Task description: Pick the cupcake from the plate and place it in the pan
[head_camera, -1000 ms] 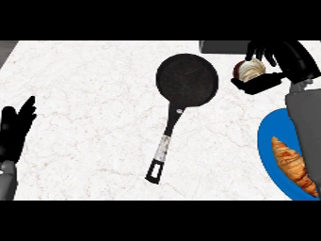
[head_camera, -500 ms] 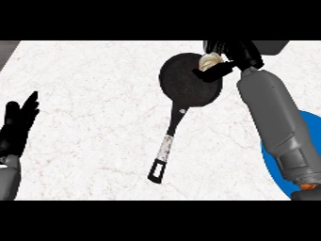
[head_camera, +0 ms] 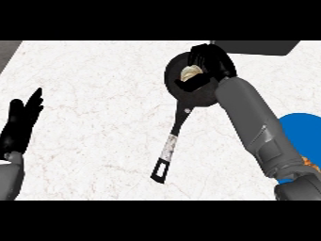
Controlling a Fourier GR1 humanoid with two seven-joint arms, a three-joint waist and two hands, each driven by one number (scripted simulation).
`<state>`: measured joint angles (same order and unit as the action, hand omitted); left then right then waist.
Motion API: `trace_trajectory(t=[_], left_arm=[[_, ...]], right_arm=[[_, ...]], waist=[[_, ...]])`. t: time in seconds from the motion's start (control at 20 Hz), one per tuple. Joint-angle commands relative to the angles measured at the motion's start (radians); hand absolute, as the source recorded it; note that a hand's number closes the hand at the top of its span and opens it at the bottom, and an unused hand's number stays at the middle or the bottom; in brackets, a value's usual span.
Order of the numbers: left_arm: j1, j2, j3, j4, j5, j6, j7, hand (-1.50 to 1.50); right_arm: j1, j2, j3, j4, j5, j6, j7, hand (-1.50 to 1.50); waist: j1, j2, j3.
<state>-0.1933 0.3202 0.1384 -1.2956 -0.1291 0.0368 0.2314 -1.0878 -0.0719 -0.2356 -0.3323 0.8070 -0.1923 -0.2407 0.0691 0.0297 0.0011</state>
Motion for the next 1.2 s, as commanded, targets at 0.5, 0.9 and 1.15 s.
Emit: trace_trajectory(t=[0.5, 0.9, 1.15], left_arm=[[-0.010, -0.014, -0.021, 0.013, -0.014, -0.009, -0.016, 0.00], [-0.024, -0.011, -0.006, 0.026, -0.008, -0.007, -0.009, 0.00], [-0.014, -0.019, -0.009, 0.017, -0.009, -0.005, -0.009, 0.00]], right_arm=[[-0.023, 0.071, -0.104, 0.168, -0.103, -0.025, -0.101, -1.50], [-0.065, 0.072, -0.226, 0.140, -0.250, -0.077, -0.209, -1.50], [-0.046, 0.050, -0.280, 0.137, -0.298, -0.105, -0.237, -1.50]], waist=[[0.040, 0.016, 0.001], [0.035, 0.009, 0.001], [0.015, 0.006, 0.000]])
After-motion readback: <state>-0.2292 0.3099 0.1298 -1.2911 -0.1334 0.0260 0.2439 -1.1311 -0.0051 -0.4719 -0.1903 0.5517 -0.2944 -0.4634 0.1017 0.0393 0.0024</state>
